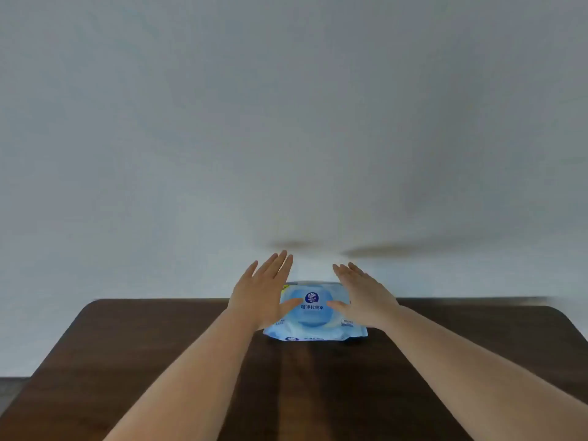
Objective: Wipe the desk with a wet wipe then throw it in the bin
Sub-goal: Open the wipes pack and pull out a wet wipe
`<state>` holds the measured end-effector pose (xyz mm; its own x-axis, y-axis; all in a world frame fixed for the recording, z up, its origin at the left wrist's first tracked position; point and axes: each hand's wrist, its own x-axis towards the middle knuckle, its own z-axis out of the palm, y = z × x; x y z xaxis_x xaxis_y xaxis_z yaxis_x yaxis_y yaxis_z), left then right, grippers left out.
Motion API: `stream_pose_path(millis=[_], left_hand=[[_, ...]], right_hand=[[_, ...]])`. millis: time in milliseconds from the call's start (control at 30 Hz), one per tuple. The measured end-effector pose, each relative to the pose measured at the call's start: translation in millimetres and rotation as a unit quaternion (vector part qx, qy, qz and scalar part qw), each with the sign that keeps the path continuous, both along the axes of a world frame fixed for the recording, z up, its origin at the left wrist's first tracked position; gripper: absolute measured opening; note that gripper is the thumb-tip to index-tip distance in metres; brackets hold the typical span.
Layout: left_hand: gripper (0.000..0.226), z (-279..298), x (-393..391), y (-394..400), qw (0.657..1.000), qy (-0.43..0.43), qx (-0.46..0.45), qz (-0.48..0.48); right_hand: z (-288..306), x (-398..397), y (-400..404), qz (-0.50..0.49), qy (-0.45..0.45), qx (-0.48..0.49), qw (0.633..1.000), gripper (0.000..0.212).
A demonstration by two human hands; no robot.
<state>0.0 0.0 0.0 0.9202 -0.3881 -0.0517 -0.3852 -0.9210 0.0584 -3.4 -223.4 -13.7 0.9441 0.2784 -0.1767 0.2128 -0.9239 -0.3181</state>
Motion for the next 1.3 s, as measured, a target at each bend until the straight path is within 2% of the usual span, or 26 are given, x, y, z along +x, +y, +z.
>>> stream_pose_path(millis=[100, 267, 467, 600, 767, 833, 900, 933, 1033, 1133, 1167, 1233, 1267, 1300], left_hand=[[0.093, -35.6, 6.6, -10.1, 0.997, 0.071, 0.020, -0.003], [0.097, -82.5, 12.2, -28.6, 0.994, 0.094, 0.040, -0.030], [0.081, -105.3, 20.8, -36.6, 0.995, 0.100, 0.013, -0.004], [0.076, -103.7, 28.3, -35.3, 0.993, 0.111, 0.023, -0.022], [0.071, -98.1, 30.8, -31.9, 0.989, 0.145, -0.019, -0.021], [0.069, -92.7, 31.3, -34.0, 0.986, 0.146, -0.082, 0.013], [0.075, -86.4, 33.2, -39.0, 0.983, 0.080, -0.150, 0.065], [0.069, -83.3, 34.9, -42.1, 0.981, 0.042, -0.165, 0.089], [0.041, -72.3, 37.2, -50.6, 0.961, -0.011, -0.198, 0.194], [0.032, -73.9, 32.1, -53.4, 0.942, 0.024, -0.196, 0.272], [0.033, -77.7, 30.1, -54.5, 0.924, 0.028, -0.235, 0.301], [0.036, -83.4, 26.9, -57.7, 0.868, 0.024, -0.346, 0.356], [0.038, -85.7, 25.8, -60.3, 0.849, 0.026, -0.388, 0.358], [0.037, -89.6, 24.2, -62.4, 0.855, 0.031, -0.399, 0.330]], right_hand=[[-28.0, 5.3, -6.9, -0.012, 0.058, -0.009, 0.998, 0.084], [-67.3, 11.7, -9.4, -0.022, 0.093, 0.036, 0.995, 0.090], [-89.5, 13.3, -5.3, -0.028, 0.096, 0.054, 0.994, 0.091], [-92.3, 13.8, -4.8, -0.036, 0.105, 0.056, 0.992, 0.091], [-89.7, 13.8, -3.0, -0.036, 0.107, 0.058, 0.992, 0.088], [-89.9, 13.7, -2.9, -0.036, 0.112, 0.056, 0.991, 0.089], [-90.6, 12.6, -2.7, -0.038, 0.113, 0.052, 0.991, 0.089], [-91.3, 11.6, -2.6, -0.040, 0.113, 0.049, 0.992, 0.088], [-92.1, 8.5, -2.5, -0.036, 0.111, 0.036, 0.993, 0.085], [-93.5, 8.1, -3.1, -0.029, 0.107, 0.032, 0.993, 0.084], [-93.7, 8.1, -3.1, -0.028, 0.108, 0.032, 0.993, 0.084], [-94.1, 7.6, -3.0, -0.027, 0.105, 0.031, 0.994, 0.083], [-94.7, 7.4, -3.3, -0.027, 0.102, 0.031, 0.994, 0.083], [-95.2, 7.5, -3.3, -0.026, 0.101, 0.032, 0.994, 0.082]])
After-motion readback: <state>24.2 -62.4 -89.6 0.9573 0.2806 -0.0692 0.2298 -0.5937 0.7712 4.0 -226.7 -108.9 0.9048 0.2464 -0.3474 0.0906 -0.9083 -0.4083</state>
